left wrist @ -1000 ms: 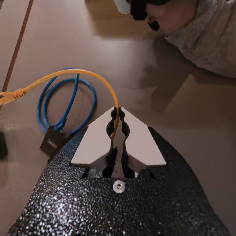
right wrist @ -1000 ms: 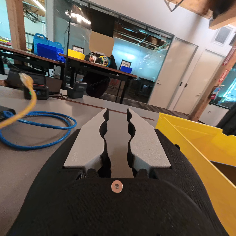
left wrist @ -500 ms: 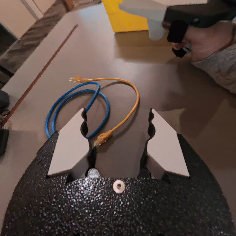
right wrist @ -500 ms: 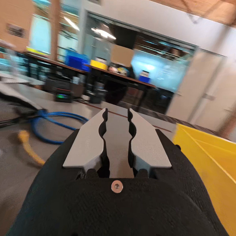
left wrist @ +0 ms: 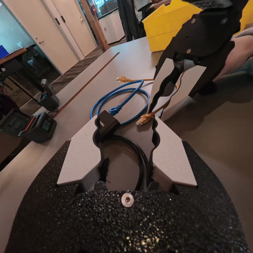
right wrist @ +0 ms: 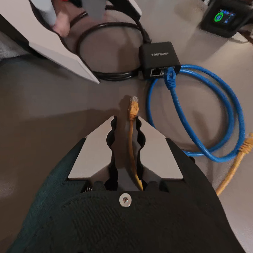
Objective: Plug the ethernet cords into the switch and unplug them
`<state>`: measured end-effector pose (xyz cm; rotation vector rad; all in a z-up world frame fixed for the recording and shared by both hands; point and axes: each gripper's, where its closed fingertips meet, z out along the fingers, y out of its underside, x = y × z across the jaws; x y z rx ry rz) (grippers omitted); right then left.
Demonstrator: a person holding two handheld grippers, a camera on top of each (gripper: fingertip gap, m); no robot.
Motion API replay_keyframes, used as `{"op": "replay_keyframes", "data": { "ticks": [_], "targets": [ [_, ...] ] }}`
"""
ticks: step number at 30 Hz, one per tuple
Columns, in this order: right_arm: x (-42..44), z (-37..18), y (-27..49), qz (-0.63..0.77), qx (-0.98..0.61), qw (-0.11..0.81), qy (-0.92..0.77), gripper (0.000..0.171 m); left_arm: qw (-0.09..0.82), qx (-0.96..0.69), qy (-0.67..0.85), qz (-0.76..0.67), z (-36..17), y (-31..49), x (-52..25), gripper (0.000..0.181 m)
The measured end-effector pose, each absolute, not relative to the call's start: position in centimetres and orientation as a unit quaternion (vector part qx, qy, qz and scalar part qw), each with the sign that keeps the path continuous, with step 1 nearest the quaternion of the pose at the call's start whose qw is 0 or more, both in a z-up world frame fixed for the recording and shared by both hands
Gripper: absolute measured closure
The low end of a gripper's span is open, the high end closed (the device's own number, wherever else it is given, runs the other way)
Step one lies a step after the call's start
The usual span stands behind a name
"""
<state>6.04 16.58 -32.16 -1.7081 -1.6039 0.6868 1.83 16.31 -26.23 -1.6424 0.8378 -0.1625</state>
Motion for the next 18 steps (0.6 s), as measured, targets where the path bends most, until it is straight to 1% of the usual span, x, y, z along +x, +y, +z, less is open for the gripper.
{"op": "replay_keyframes", "data": {
  "ticks": [1, 2, 4, 6, 8, 13, 17, 18],
  "targets": [
    [5.8, -32.3, 16.5, 0.273, -0.662, 0.33, -0.615, 0.149, 0.597, -0.712, 0.365, -0.056, -26.4, 16.7, 1.6, 0.107],
    [5.7, -32.3, 16.5, 0.281, -0.662, 0.32, -0.617, 0.161, 0.593, -0.713, 0.373, -0.04, -26.5, 17.0, 1.5, 0.107],
    [5.6, -32.3, 16.8, 0.277, -0.66, 0.323, -0.619, 0.161, 0.58, -0.714, 0.392, -0.004, -26.7, 17.9, 1.2, 0.105],
    [5.5, -31.7, 17.3, 0.253, -0.643, 0.359, -0.627, 0.161, 0.558, -0.72, 0.412, 0.02, -27.2, 18.9, 0.8, 0.099],
    [5.3, -30.7, 17.6, 0.234, -0.624, 0.398, -0.631, 0.162, 0.531, -0.729, 0.431, 0.027, -28.0, 19.9, 0.2, 0.098],
    [5.7, -29.4, 18.2, 0.174, -0.558, 0.48, -0.654, 0.163, 0.453, -0.739, 0.499, -0.004, -29.5, 21.4, -0.5, 0.094],
    [6.1, -29.2, 18.5, 0.138, -0.536, 0.499, -0.667, 0.162, 0.384, -0.752, 0.534, -0.035, -30.1, 22.7, -0.8, 0.091],
    [6.1, -29.1, 18.6, 0.129, -0.533, 0.501, -0.67, 0.162, 0.363, -0.756, 0.543, -0.039, -30.5, 22.9, -0.9, 0.092]
  ]
}}
